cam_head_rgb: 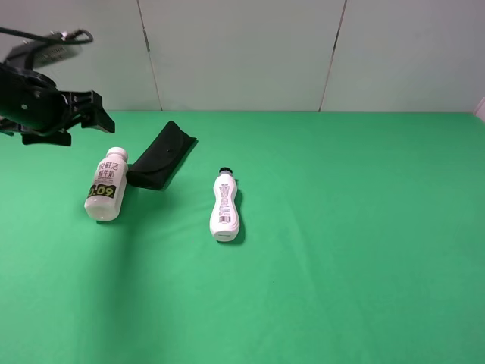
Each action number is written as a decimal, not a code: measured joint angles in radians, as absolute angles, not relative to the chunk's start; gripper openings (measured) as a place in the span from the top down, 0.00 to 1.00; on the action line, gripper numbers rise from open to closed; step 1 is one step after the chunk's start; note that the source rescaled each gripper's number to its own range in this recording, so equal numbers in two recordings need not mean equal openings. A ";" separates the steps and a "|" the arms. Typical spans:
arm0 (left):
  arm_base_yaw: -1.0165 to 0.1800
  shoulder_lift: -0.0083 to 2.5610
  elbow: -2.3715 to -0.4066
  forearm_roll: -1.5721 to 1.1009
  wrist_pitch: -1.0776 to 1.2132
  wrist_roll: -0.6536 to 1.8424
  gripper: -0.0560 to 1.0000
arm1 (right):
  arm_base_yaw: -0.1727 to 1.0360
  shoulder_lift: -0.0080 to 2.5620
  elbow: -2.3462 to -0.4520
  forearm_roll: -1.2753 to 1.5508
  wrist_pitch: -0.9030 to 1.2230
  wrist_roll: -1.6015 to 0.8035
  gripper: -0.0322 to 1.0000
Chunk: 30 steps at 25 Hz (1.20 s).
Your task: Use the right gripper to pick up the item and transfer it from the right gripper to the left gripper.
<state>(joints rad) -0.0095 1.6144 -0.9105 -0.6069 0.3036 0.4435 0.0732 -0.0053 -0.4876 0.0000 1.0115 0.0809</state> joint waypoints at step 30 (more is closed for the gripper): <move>-0.056 0.356 -0.344 -0.332 0.443 0.394 0.37 | 0.073 -0.005 -0.488 0.000 1.011 0.081 0.00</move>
